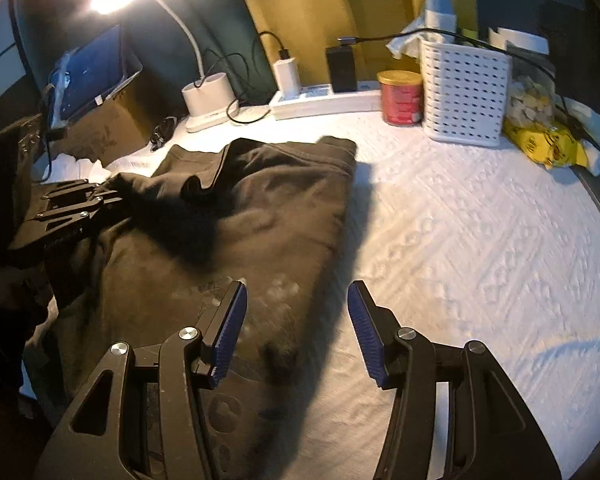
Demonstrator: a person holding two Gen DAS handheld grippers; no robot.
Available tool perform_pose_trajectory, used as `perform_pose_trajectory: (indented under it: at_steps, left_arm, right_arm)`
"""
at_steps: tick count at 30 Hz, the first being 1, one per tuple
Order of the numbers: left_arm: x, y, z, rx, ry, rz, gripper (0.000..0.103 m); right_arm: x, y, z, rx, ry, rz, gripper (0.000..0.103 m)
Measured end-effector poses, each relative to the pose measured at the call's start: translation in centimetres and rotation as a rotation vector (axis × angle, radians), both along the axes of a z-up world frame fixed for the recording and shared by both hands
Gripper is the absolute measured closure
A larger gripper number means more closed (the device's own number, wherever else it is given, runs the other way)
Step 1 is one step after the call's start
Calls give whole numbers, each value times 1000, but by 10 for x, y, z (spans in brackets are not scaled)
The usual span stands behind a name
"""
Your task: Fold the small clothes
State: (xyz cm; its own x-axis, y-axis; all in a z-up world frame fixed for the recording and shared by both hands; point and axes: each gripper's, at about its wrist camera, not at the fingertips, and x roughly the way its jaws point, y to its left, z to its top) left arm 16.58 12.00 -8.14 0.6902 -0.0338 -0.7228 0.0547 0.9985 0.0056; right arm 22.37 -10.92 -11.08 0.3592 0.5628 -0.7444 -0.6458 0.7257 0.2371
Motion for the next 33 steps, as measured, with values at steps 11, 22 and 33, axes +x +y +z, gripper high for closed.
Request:
perform_pose_trajectory:
  at_steps: [11,22,33]
  left_arm:
    - [6,38,-16,-73,53,5,84]
    - [36,36,-8,7,15,-61,39]
    - [50,55,-11,-63,6,-60,59]
  right_arm:
    - [3,46,-11,-32,16,36,47]
    - [52,48,-5,-7,-3,-42,47]
    - [107,25,-9,80,42,-146,48]
